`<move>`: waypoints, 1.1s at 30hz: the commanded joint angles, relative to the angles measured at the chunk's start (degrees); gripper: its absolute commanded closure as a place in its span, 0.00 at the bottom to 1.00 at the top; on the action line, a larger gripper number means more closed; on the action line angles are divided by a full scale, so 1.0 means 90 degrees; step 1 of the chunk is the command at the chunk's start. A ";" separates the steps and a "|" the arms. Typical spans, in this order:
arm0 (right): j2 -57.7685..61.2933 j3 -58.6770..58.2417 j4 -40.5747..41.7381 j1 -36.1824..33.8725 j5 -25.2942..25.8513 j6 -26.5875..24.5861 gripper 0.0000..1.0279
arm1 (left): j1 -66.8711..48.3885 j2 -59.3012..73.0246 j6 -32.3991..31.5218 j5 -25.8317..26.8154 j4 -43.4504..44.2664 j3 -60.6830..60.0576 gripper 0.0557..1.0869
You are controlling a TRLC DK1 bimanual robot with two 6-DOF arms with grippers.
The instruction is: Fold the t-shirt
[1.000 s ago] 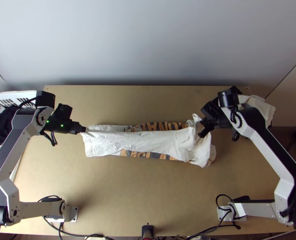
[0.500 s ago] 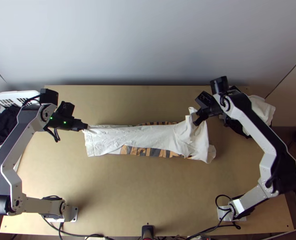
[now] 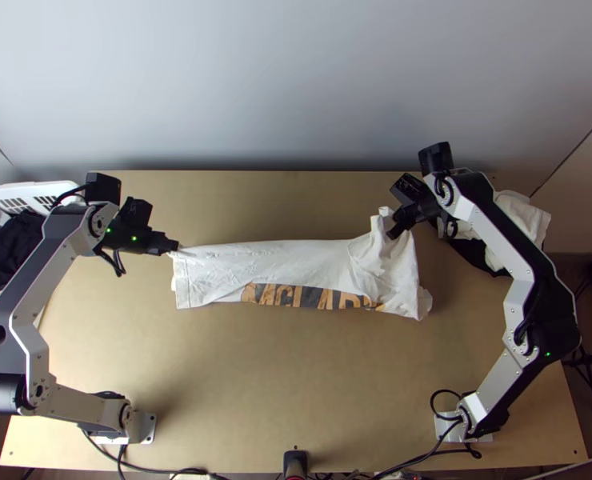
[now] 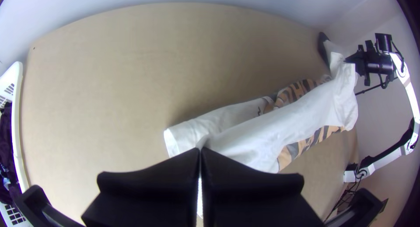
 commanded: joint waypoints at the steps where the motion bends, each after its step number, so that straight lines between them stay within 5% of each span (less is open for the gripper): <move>1: -0.0029 -0.0301 -0.0135 -0.0094 0.0002 -0.0009 0.97 | 0.0002 0.0359 -0.0005 -0.0158 0.0507 0.0092 0.97; 33: -0.0449 -0.1678 0.0324 0.0277 0.0090 0.0753 0.97 | -0.0173 0.1843 0.0131 -0.0382 0.1259 0.0102 0.94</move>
